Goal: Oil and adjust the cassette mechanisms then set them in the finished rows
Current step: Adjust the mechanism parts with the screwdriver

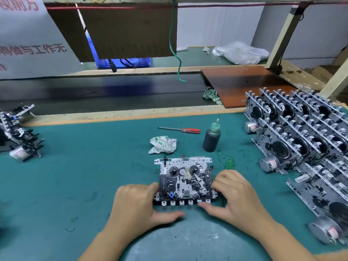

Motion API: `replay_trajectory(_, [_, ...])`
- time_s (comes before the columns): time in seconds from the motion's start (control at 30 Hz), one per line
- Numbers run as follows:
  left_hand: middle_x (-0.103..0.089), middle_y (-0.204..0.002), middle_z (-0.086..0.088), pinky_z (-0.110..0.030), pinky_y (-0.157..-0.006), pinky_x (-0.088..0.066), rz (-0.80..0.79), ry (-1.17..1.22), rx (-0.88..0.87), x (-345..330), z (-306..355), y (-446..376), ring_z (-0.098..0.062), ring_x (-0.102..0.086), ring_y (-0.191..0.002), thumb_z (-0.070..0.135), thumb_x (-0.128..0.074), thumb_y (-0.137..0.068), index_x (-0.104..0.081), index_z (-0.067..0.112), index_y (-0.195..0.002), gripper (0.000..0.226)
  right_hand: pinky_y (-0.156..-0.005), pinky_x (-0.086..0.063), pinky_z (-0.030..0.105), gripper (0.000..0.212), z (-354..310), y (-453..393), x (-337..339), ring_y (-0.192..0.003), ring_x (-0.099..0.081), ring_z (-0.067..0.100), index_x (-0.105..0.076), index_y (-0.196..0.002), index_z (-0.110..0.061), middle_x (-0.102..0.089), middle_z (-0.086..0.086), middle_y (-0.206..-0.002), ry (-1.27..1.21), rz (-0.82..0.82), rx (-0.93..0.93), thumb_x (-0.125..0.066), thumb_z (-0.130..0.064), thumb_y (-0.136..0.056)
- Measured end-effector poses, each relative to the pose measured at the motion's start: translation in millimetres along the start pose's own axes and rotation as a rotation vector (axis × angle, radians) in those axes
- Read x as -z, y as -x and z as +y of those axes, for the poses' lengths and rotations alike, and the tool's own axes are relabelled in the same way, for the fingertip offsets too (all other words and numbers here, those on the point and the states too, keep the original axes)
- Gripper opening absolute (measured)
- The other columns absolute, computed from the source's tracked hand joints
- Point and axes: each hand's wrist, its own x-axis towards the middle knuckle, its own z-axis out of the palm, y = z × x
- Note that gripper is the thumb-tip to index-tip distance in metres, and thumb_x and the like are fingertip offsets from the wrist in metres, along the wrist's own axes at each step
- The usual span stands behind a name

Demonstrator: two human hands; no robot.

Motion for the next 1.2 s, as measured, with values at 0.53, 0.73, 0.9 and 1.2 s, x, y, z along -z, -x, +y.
replay_trajectory(0.53, [-0.038, -0.032, 0.004, -0.016, -0.031, -0.031, -0.097, 0.139, -0.047, -2, 1, 4, -0.013, -0.041, -0.028, 0.085, -0.051, -0.054, -0.042, 0.02, -0.047, 0.066, -0.079, -0.039, 0.029, 0.055, -5, 0, 0, -0.059, -0.049, 0.018, -0.053, -0.056, -0.012, -0.05, -0.004, -0.057, 0.1, 0.079, -0.041, -0.062, -0.065, -0.067])
replay_trajectory(0.73, [-0.039, -0.032, 0.004, -0.02, -0.032, -0.037, -0.103, 0.124, 0.036, 0, 0, 7, -0.013, -0.042, -0.03, 0.087, -0.05, -0.052, -0.046, 0.021, -0.049, 0.065, -0.073, -0.035, 0.023, 0.05, -2, 0, 1, -0.063, -0.047, 0.018, -0.051, -0.061, -0.013, -0.049, -0.003, -0.063, 0.051, 0.013, 0.016, -0.057, -0.06, -0.075])
replay_trajectory(0.9, [-0.039, -0.035, 0.007, -0.021, -0.04, -0.033, -0.132, 0.302, 0.143, 7, -1, 7, -0.011, -0.035, -0.034, 0.079, -0.056, -0.054, -0.048, 0.016, -0.052, 0.063, -0.08, -0.034, 0.025, 0.046, -7, -3, 12, -0.07, -0.048, 0.016, -0.05, -0.066, -0.016, -0.051, -0.005, -0.068, -0.064, -0.097, -0.055, -0.052, -0.06, -0.08])
replay_trajectory(1.2, [-0.046, -0.039, -0.008, -0.021, -0.039, -0.03, -0.013, 1.188, 0.499, 3, 14, 6, -0.015, -0.035, -0.032, 0.061, -0.041, -0.075, -0.048, 0.016, -0.05, 0.052, -0.051, -0.032, 0.017, 0.067, -21, -31, 30, -0.044, -0.04, 0.011, -0.047, -0.037, -0.014, -0.043, 0.002, -0.041, -0.676, -0.13, -0.587, -0.045, -0.071, -0.073])
